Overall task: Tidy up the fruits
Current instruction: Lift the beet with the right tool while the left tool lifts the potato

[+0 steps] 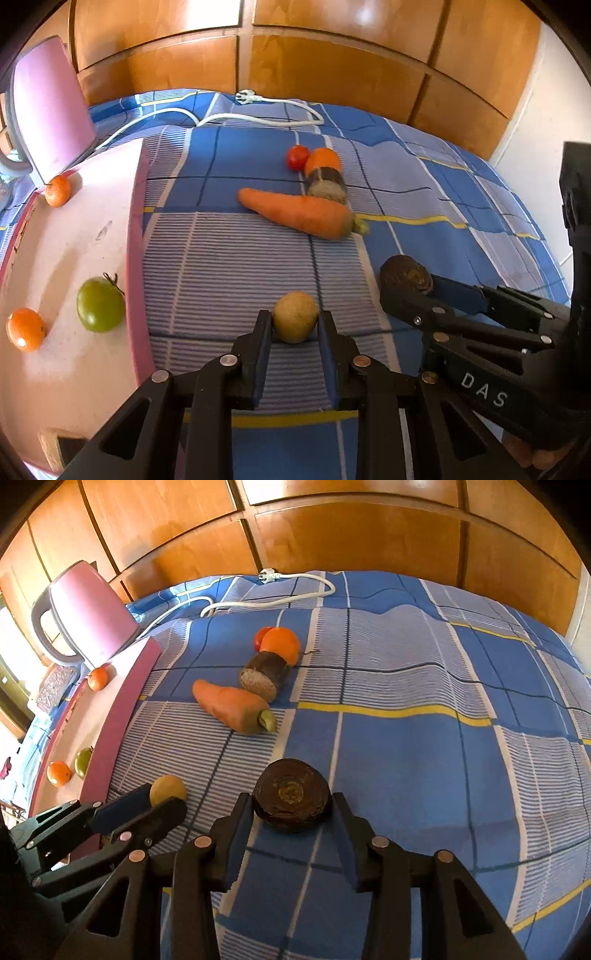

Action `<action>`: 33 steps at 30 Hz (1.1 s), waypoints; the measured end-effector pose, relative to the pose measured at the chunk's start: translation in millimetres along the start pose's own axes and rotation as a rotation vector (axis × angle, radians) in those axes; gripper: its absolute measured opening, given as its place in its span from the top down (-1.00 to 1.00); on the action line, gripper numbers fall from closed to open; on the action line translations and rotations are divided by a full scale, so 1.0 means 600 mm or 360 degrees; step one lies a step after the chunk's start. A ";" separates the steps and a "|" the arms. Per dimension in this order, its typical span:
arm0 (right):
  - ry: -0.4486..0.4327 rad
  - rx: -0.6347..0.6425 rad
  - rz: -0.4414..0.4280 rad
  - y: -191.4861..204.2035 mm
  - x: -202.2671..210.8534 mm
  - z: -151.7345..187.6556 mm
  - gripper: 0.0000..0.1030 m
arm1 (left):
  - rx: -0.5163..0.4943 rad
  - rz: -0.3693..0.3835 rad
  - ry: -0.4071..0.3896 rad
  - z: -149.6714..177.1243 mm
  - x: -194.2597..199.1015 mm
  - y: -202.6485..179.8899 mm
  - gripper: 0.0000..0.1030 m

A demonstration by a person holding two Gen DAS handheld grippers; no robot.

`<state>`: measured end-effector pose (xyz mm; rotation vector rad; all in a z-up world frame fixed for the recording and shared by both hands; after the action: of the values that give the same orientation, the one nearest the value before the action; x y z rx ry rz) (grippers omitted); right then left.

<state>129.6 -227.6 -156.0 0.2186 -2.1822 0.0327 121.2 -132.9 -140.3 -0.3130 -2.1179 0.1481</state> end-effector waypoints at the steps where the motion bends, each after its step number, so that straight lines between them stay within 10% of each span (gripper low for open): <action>1: 0.0001 0.0000 0.0004 -0.001 0.002 0.003 0.16 | -0.0007 0.0003 -0.0001 0.003 0.001 -0.003 0.51; 33: -0.0036 -0.0024 0.0015 0.001 0.048 0.040 0.17 | -0.0013 0.0018 -0.0210 0.003 0.084 -0.007 0.51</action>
<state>93.8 -233.9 -146.2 0.2007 -2.2056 0.0192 93.2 -122.8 -99.1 -0.3280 -2.2479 0.1706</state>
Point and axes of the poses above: each gripper's, at about its wrist camera, not at the fingertips, and x roughly against the way its jaws point, y to its left, z to its underside, the point moved 9 cm from there along -x, roughly the way its jaws point, and after that the axes turned 11 degrees about x, right-handed, at the moved point
